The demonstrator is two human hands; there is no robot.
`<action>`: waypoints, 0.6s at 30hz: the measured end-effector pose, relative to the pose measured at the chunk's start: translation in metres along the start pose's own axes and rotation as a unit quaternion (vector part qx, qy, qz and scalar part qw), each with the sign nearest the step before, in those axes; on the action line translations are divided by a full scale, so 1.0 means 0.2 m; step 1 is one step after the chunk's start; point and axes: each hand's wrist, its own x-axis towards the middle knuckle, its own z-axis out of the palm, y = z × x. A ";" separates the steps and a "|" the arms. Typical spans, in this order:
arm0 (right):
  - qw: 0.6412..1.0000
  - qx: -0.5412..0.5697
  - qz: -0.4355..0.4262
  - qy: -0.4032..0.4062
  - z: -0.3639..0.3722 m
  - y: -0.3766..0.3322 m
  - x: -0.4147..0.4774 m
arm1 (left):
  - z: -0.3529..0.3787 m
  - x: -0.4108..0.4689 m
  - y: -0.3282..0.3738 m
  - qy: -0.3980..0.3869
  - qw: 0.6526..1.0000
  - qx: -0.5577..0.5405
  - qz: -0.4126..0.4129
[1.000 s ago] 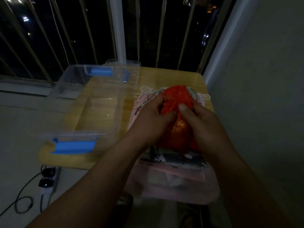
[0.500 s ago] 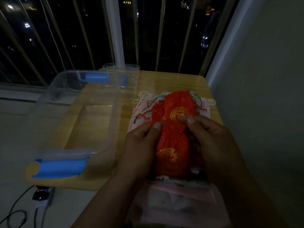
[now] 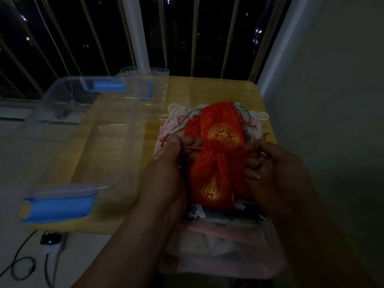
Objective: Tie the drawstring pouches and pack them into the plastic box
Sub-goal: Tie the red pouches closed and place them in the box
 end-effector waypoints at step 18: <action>0.853 -0.420 -0.298 -0.090 0.22 -0.05 -0.11 | 0.08 -0.10 0.06 -0.204 0.865 0.375 0.265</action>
